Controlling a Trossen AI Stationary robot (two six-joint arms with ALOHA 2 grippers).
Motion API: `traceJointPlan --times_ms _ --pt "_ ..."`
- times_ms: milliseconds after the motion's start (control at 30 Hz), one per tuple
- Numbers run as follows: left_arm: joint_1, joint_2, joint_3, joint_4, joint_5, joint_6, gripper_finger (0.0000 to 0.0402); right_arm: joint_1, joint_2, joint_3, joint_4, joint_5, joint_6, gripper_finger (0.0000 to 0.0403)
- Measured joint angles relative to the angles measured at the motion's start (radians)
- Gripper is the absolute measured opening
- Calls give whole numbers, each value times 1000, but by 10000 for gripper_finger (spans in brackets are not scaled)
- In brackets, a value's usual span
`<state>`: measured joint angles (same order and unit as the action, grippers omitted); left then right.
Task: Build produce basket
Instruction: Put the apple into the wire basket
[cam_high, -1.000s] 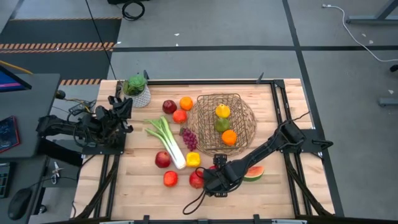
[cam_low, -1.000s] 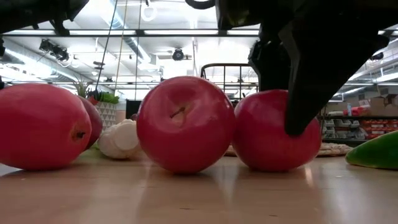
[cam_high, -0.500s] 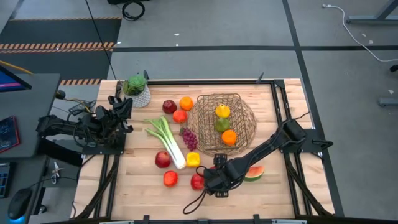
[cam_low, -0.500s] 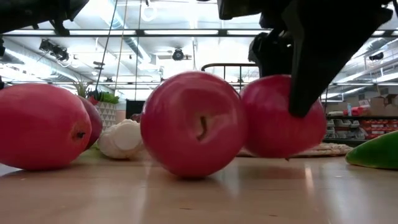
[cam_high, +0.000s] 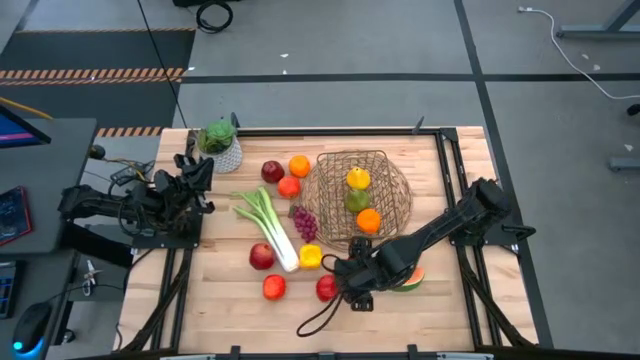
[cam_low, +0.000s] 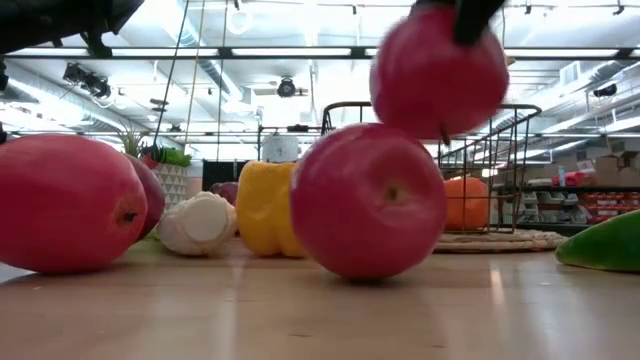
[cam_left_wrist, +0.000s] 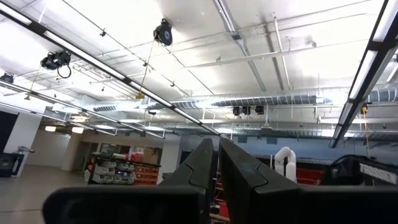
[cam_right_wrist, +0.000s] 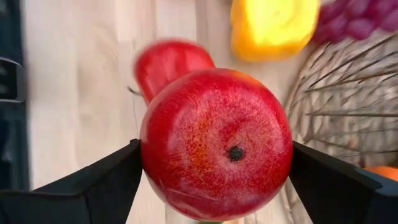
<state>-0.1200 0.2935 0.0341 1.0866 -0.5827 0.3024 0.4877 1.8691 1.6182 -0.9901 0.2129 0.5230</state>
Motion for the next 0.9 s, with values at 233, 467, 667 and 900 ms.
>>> traceJointPlan --times_ms 233,467,667,900 --pt "0 0 0 0 0 0 36 -43 -159 1 28 89 -27 381" --pt "0 0 0 1 0 -1 34 -136 -218 1 20 158 -92 381" --pt "0 0 0 1 0 -1 38 -259 -204 2 0 86 -188 381" --pt "0 0 0 1 1 -2 39 -391 -132 -9 -20 -19 -269 381"
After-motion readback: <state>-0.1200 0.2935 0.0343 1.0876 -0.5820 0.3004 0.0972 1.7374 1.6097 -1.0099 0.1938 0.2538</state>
